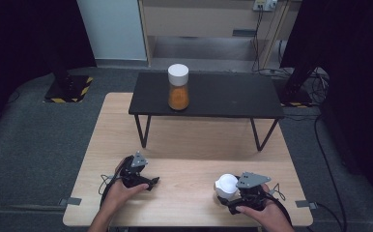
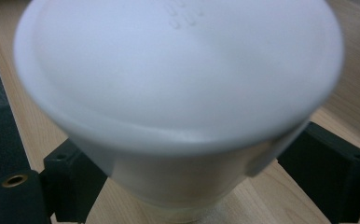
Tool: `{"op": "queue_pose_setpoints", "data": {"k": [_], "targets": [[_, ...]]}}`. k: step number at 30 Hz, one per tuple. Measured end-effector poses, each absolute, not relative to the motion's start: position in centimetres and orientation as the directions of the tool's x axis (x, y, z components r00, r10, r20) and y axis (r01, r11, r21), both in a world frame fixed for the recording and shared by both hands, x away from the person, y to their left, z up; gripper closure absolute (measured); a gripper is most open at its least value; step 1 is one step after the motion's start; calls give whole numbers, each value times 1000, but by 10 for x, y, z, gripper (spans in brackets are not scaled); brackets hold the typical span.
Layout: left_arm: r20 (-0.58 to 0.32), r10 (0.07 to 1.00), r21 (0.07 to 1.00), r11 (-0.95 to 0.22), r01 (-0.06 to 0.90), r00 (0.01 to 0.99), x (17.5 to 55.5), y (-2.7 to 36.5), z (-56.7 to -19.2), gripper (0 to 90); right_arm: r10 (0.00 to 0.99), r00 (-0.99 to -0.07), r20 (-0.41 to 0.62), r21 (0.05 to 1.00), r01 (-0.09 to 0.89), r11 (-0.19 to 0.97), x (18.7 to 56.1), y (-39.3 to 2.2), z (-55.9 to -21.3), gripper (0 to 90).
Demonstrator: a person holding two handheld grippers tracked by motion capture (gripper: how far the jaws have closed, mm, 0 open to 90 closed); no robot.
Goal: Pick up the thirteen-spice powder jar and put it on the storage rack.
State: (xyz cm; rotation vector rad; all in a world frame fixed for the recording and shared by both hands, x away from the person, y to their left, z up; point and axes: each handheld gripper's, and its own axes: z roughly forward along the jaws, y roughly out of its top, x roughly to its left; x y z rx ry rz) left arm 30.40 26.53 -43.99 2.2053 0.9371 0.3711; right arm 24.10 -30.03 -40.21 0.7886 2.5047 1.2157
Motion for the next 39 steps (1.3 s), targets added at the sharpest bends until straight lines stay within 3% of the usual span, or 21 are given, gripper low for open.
{"op": "queue_pose_setpoints", "data": {"k": [22, 39], "targets": [[-10, 717, 701, -492, 516, 697, 304, 265, -440, 0, 530, -847, 36, 784, 353, 510, 246, -299, -404, 303], [-10, 717, 701, -492, 516, 697, 304, 265, -440, 0, 530, -848, 9, 781, 337, 526, 243, -296, -402, 315]]}}
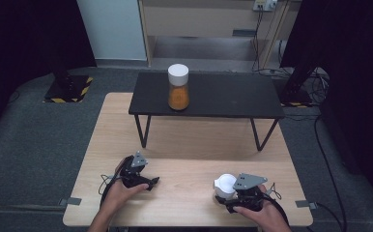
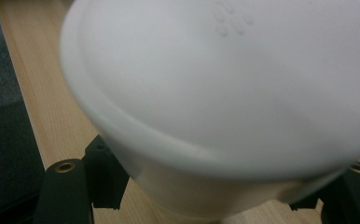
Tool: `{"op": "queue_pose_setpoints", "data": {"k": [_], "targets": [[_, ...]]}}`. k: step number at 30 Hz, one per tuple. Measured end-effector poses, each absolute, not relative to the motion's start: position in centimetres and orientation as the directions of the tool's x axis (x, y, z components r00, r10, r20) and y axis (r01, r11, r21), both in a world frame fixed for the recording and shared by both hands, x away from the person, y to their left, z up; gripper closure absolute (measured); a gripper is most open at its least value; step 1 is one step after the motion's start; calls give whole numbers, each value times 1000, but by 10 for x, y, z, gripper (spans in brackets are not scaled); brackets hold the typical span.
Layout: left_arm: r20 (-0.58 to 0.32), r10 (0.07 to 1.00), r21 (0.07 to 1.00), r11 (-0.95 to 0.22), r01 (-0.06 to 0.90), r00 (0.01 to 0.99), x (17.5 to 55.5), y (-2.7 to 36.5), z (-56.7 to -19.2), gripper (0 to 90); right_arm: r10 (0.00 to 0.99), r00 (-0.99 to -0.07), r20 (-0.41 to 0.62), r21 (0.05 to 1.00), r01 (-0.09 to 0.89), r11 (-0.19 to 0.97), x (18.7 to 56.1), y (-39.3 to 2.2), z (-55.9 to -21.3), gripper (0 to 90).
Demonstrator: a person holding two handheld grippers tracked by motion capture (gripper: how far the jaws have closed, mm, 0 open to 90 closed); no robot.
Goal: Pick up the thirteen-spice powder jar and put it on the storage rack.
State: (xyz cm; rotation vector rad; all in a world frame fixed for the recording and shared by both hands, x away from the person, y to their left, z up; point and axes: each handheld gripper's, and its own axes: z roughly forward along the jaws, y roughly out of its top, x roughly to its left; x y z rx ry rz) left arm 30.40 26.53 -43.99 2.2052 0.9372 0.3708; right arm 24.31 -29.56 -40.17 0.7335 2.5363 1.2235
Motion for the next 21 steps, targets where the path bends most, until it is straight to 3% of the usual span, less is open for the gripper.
{"op": "queue_pose_setpoints", "data": {"k": [21], "targets": [[-10, 717, 701, -492, 516, 697, 304, 265, -440, 0, 557, -830, 7, 796, 343, 500, 244, -309, -394, 316]]}}
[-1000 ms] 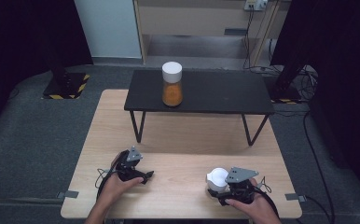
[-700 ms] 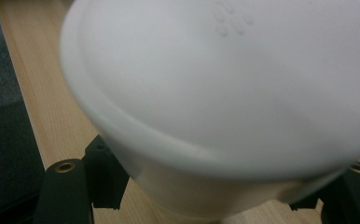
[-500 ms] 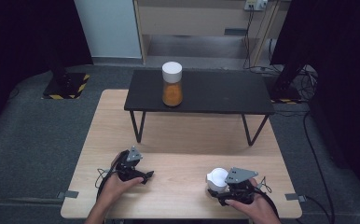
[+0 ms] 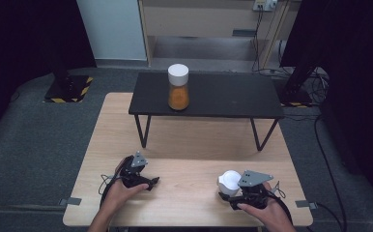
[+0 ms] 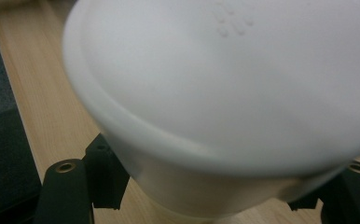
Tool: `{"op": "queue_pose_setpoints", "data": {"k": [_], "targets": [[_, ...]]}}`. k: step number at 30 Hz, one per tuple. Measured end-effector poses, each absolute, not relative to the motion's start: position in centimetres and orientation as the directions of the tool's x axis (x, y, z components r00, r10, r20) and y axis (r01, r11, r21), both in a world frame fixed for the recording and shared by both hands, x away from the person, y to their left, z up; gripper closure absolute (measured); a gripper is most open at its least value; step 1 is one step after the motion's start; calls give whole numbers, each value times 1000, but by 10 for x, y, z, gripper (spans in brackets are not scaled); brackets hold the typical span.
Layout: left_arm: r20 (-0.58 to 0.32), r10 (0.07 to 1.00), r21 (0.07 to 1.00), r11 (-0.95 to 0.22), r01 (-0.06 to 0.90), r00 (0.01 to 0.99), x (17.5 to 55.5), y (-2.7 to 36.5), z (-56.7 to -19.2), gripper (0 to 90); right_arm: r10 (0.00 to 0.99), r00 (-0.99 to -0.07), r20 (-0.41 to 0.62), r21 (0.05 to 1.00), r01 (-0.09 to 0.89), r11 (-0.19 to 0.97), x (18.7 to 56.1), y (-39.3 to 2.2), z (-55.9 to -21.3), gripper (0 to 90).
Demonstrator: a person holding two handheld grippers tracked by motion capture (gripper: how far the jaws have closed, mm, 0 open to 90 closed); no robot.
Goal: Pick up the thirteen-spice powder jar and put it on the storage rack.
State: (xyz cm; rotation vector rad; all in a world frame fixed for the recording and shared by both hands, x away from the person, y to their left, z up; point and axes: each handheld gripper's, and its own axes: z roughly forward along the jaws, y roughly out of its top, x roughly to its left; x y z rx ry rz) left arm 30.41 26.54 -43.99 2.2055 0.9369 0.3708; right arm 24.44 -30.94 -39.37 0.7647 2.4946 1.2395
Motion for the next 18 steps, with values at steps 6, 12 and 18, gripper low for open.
{"op": "queue_pose_setpoints", "data": {"k": [6, 12, 18], "targets": [[-10, 717, 701, -492, 516, 697, 304, 265, -440, 0, 574, -819, 5, 802, 346, 486, 248, -320, -389, 316], [-10, 717, 701, -492, 516, 697, 304, 265, -440, 0, 579, -816, 0, 802, 345, 487, 254, -326, -384, 316], [-10, 717, 702, -492, 516, 697, 304, 265, -440, 0, 576, -817, -3, 802, 343, 490, 261, -331, -375, 316]]}}
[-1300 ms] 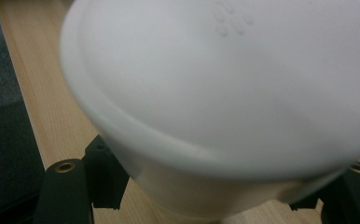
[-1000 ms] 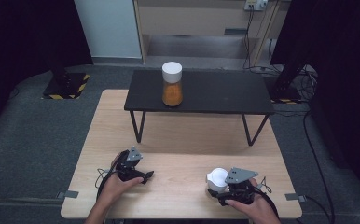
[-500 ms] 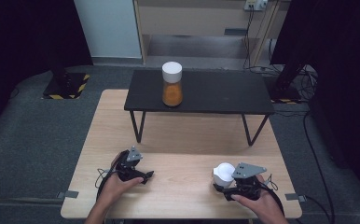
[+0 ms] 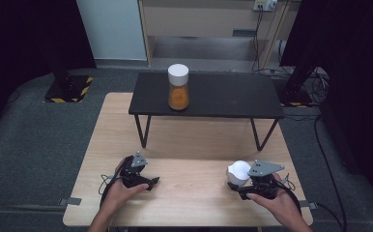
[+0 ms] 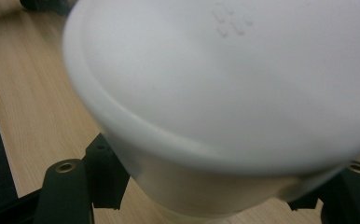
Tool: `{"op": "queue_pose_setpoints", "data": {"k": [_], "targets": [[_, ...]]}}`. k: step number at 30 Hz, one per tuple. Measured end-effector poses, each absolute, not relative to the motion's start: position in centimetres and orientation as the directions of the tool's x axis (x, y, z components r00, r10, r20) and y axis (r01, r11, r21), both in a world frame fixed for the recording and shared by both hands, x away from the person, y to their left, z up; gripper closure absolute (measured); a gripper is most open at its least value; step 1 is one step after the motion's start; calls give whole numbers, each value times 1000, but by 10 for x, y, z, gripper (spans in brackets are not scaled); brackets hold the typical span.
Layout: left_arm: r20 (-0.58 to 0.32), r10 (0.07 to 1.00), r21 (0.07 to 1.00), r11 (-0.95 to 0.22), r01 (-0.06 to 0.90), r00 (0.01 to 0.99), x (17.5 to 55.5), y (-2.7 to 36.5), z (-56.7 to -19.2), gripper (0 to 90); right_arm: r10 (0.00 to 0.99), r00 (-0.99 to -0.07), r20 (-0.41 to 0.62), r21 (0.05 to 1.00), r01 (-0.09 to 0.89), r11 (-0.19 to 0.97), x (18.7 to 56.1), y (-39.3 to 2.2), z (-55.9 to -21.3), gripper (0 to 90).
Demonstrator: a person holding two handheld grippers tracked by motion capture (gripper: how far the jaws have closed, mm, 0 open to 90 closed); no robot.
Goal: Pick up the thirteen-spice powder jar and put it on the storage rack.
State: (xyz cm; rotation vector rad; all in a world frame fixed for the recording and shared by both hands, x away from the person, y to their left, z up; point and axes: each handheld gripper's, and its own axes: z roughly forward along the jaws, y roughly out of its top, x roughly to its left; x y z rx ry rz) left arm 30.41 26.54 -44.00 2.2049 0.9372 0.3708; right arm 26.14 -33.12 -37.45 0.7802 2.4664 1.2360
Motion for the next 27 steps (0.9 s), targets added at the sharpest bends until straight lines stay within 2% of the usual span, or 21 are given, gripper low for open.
{"op": "queue_pose_setpoints", "data": {"k": [27], "targets": [[-12, 717, 700, -492, 518, 697, 304, 265, -440, 0, 570, -822, 1, 805, 338, 487, 299, -346, -325, 316]]}}
